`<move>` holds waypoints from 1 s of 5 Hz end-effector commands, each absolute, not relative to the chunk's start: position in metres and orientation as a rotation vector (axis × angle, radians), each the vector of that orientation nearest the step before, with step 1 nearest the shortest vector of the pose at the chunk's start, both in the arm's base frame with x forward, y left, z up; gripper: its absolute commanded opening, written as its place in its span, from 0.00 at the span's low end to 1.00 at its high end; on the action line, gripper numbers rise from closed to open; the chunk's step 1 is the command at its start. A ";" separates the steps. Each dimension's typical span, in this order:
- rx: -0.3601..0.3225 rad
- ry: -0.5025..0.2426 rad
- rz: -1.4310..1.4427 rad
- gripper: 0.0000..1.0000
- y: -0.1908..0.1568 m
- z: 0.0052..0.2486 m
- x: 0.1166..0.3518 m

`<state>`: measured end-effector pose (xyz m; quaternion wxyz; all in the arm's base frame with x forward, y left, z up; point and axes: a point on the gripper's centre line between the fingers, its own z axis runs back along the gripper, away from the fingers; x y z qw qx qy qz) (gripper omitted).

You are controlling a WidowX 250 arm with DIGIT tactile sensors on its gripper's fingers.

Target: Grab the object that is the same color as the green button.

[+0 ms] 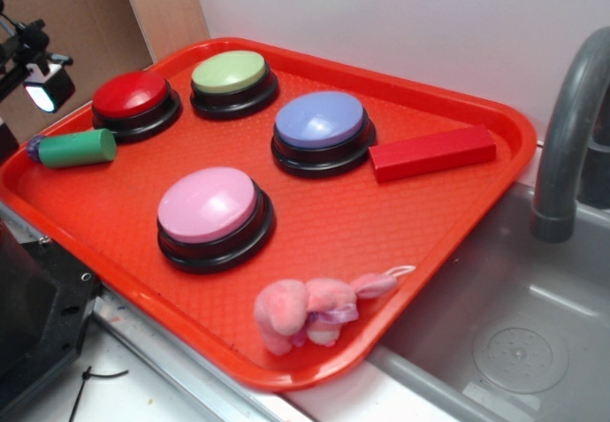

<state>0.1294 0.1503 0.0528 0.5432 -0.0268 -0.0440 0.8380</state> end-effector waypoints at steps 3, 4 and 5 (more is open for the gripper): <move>-0.149 -0.021 2.175 1.00 0.127 0.028 0.144; -0.143 -0.039 2.160 0.97 0.111 0.021 0.144; -0.145 -0.055 2.135 0.68 0.101 0.018 0.143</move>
